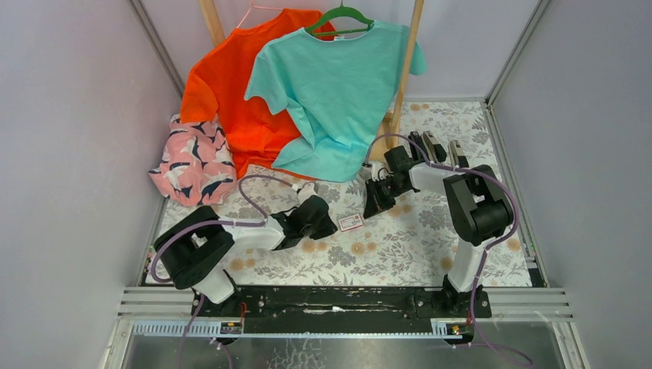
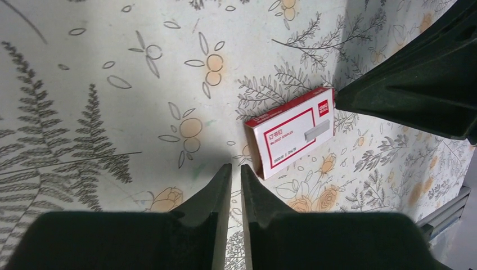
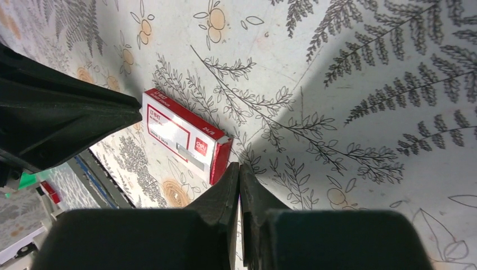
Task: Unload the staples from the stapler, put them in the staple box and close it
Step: Close the staple box at the center of the board.
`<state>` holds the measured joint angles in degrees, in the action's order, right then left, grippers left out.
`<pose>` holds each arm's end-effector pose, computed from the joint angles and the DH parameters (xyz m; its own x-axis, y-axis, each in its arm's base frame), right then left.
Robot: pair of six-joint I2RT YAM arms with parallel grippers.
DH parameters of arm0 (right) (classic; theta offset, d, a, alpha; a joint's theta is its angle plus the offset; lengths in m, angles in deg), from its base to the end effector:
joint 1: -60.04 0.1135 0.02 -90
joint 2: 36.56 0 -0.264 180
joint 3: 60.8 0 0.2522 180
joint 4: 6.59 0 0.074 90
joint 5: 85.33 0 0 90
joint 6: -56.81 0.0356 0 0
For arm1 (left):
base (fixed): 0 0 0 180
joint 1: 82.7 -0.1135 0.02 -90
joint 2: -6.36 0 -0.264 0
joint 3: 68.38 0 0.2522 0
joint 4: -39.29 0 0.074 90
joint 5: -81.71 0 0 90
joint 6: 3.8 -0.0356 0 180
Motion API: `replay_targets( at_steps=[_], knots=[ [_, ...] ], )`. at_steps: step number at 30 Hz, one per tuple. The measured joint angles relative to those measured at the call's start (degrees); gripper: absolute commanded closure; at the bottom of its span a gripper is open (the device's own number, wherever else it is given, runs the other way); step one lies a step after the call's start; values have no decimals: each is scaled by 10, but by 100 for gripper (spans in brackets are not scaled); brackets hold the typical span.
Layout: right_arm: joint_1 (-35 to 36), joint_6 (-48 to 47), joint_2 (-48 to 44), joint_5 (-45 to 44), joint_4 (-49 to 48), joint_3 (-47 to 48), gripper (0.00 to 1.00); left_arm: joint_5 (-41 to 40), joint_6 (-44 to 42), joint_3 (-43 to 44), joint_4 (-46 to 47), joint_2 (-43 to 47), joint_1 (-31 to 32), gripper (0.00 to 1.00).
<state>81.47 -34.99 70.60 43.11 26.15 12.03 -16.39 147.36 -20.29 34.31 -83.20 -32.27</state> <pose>0.3139 0.1470 0.1297 -0.8408 -0.3564 -0.4074 -0.5383 0.6297 0.5600 0.1836 -0.2143 0.1313 -0.8370 -0.3485 -0.4218 -0.0661 0.8297 -0.5543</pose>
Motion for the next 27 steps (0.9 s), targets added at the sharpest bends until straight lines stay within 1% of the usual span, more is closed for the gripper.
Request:
replay_targets(
  at_steps=[4,10,16,22,27],
  knots=[
    [5,-5,-5,-16,0,0,91,5,2,16,-2,-16,0,83],
    [26,-14,-16,-50,0,2,91,12,2,70,-30,-57,0,85],
    [44,-24,-22,-85,0,7,91,13,-1,85,-54,-61,0,85],
    [48,-27,-30,-105,0,8,91,12,-6,91,-64,-63,0,82],
    [47,-31,-44,-106,0,8,91,10,-12,89,-72,-55,-3,77]
  ],
)
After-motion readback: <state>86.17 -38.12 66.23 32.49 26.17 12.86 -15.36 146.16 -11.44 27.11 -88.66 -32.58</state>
